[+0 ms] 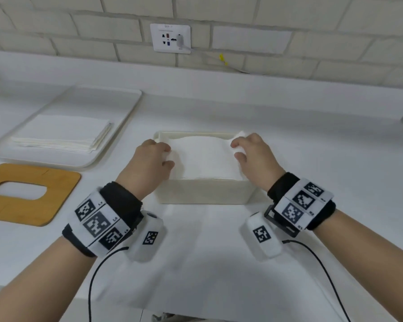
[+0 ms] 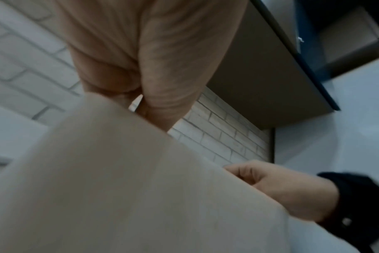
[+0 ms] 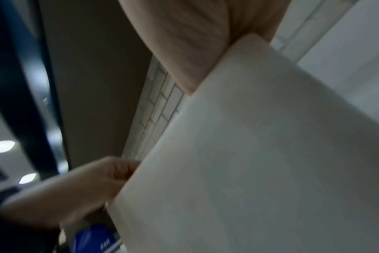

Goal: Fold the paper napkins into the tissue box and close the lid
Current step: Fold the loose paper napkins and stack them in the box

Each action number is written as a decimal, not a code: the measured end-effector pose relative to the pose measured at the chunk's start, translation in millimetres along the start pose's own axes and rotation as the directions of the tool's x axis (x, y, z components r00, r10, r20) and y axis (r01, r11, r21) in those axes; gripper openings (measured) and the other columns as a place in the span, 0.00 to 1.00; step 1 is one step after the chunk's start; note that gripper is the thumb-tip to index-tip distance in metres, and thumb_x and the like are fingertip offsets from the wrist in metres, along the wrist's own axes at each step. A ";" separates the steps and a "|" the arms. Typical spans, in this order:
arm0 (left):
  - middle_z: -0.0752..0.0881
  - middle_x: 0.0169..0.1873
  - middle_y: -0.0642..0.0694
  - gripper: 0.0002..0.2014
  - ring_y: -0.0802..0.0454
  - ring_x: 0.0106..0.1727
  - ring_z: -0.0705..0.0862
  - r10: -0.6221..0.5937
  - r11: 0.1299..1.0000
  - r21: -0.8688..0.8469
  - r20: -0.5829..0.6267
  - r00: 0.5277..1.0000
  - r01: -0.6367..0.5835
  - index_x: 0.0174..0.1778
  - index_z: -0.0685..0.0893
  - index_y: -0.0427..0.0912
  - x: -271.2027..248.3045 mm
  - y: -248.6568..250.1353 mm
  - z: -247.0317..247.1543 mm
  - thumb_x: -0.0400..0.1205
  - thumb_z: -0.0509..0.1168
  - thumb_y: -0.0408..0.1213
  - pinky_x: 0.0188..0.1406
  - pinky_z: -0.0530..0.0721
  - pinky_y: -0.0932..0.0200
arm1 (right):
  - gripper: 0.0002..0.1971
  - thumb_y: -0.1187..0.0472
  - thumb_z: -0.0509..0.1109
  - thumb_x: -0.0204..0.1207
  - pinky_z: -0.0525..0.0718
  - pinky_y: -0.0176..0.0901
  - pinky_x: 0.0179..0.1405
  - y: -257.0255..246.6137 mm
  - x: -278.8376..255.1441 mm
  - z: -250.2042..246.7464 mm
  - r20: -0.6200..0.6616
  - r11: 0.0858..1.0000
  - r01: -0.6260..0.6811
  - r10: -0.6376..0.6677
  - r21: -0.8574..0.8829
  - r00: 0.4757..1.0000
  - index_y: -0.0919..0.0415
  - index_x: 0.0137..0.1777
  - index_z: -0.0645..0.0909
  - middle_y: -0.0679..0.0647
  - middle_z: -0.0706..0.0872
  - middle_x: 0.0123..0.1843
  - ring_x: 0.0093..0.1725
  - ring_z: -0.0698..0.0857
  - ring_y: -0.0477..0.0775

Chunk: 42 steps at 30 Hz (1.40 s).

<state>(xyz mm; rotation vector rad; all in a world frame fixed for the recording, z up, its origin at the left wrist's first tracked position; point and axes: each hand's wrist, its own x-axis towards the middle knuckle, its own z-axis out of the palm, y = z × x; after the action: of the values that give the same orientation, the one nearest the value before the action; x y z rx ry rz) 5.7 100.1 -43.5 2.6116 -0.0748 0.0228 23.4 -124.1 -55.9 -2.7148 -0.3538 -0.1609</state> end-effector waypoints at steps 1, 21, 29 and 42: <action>0.70 0.73 0.33 0.18 0.37 0.72 0.70 0.048 0.995 0.090 0.003 0.999 -0.048 0.69 0.78 0.34 -0.3 -0.2 1.2 0.83 0.63 0.31 0.64 0.69 0.57 | 0.13 0.74 0.60 0.80 0.66 0.28 0.53 -0.1 -1.5 2.3 -0.012 0.997 0.035 -0.036 -0.071 0.999 0.68 0.62 0.78 0.65 0.70 0.66 0.63 0.73 0.62; 0.33 0.82 0.50 0.30 0.47 0.82 0.31 -0.085 0.927 0.334 0.634 0.768 -0.173 0.83 0.36 0.53 23.6 24.1 14.0 0.88 0.43 0.52 0.76 0.27 0.39 | 0.30 0.49 0.48 0.86 0.42 0.55 0.80 -19.8 12.9 -16.5 0.673 0.986 0.144 -0.049 -0.086 0.738 0.56 0.83 0.43 0.49 0.40 0.84 0.83 0.39 0.51; 0.29 0.81 0.50 0.38 0.48 0.82 0.30 0.002 0.900 0.297 0.729 0.684 -0.320 0.79 0.28 0.59 26.2 16.7 -15.2 0.80 0.43 0.65 0.80 0.35 0.50 | 0.36 0.46 0.61 0.80 0.43 0.37 0.77 -12.6 5.2 -18.9 0.575 0.976 0.217 -0.165 -0.023 0.801 0.52 0.82 0.48 0.49 0.44 0.84 0.82 0.43 0.46; 0.41 0.75 0.71 0.37 0.61 0.80 0.42 0.316 0.884 0.121 0.556 0.768 -0.451 0.65 0.43 0.84 -1.8 -18.5 -16.6 0.58 0.34 0.84 0.79 0.47 0.62 | 0.17 0.52 0.68 0.78 0.65 0.32 0.69 -15.5 -18.7 -25.1 0.369 0.945 0.278 -0.323 0.173 0.871 0.53 0.65 0.82 0.47 0.75 0.74 0.73 0.71 0.44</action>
<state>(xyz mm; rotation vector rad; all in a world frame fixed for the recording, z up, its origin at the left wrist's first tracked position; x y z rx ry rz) 4.9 124.5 -38.6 2.7223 -0.8626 -0.5754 -0.3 -124.5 -30.3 -2.5474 -0.8777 0.3201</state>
